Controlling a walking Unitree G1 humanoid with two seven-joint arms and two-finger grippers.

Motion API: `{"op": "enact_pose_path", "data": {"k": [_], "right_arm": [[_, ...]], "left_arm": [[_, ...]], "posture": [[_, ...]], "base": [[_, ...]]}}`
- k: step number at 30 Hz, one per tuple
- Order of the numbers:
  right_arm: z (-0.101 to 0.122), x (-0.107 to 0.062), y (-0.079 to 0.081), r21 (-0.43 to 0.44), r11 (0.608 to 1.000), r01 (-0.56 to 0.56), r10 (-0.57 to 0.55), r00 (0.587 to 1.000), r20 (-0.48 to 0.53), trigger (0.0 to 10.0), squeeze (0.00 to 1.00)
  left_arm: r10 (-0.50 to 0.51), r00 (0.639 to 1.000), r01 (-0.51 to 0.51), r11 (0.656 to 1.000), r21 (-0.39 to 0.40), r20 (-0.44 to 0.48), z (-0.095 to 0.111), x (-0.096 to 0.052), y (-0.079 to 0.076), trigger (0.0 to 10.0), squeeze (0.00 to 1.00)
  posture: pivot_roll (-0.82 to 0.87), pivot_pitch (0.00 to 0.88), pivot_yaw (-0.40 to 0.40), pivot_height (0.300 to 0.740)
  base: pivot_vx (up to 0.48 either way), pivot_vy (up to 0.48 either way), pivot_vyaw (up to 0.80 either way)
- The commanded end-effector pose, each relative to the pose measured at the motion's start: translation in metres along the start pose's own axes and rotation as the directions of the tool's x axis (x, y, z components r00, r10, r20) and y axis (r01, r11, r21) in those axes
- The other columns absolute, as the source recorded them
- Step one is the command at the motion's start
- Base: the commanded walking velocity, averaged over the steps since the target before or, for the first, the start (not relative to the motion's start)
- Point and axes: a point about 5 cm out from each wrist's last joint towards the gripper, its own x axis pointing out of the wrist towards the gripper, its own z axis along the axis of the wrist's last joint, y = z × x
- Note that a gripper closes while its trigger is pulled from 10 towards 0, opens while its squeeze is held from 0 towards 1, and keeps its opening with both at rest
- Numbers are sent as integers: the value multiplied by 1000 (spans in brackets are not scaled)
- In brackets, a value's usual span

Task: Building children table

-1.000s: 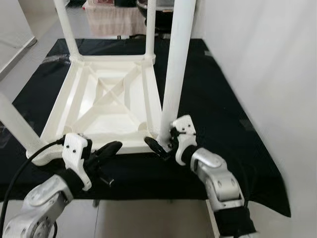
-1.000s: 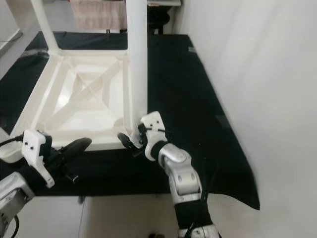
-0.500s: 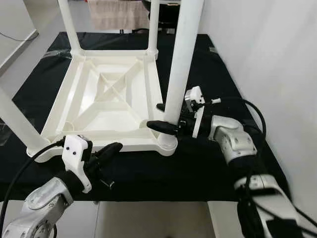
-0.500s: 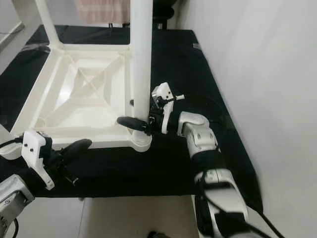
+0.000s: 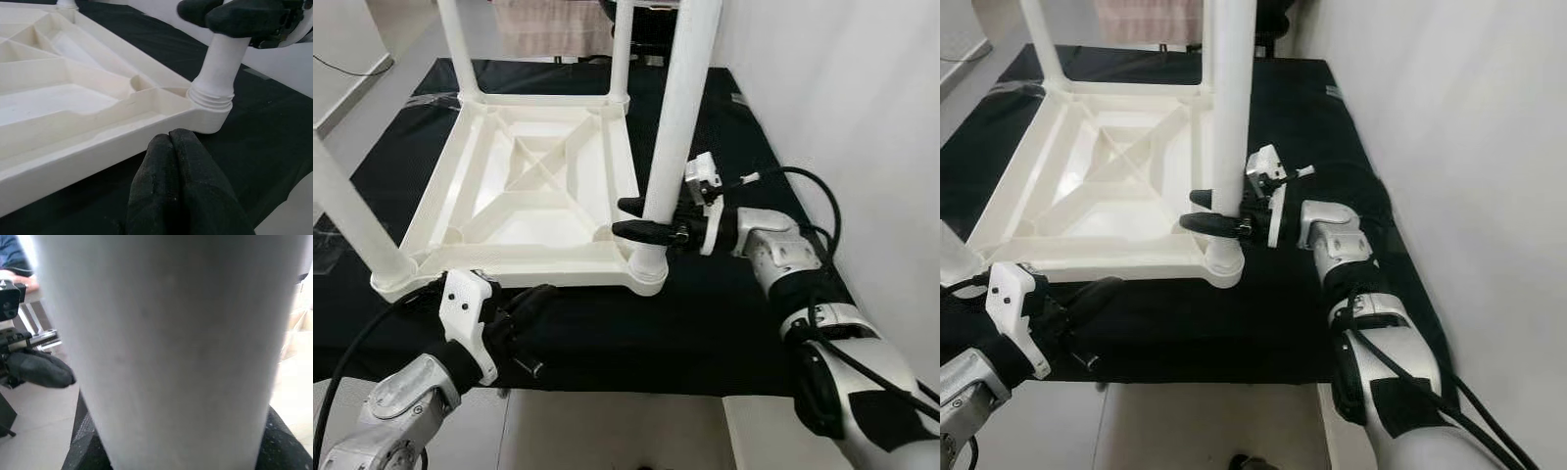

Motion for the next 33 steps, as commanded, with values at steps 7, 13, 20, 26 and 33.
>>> {"op": "enact_pose_path", "data": {"k": [7, 13, 20, 26, 33], "right_arm": [[-30, -26, 2, 10, 847, 531, -531, 848, -4, 0, 0], [-77, 28, 76, -23, 707, 706, -706, 704, -77, 0, 0], [-79, 20, 63, 100, 688, 718, -712, 696, -94, 3922, 0], [-56, 29, 76, 170, 764, 622, -626, 779, -35, 10000, 1000], [-21, 15, 57, 37, 935, 353, -355, 932, 78, 10000, 671]], "left_arm": [[-9, 1000, 9, 1000, -4, 2, 3, 0, 1, 10000, 0], [-6, 1000, 6, 1000, 3, -2, 3, 3, 10, 10000, 0], [-1, 1000, 1, 1000, 7, 0, 1, 8, 11, 10000, 0], [3, 1000, -3, 1000, 8, 1, 0, 8, 12, 10000, 0], [-1, 1000, 1, 1000, 5, 2, 1, 8, 9, 10000, 0]], "posture": [[60, 221, -96, 740], [19, 203, -60, 740], [34, 184, -82, 740], [43, 174, -82, 740], [54, 185, -82, 740]], "base": [[0, 0, 0], [0, 0, 0], [0, 0, 0], [0, 0, 0], [0, 0, 0]]}}
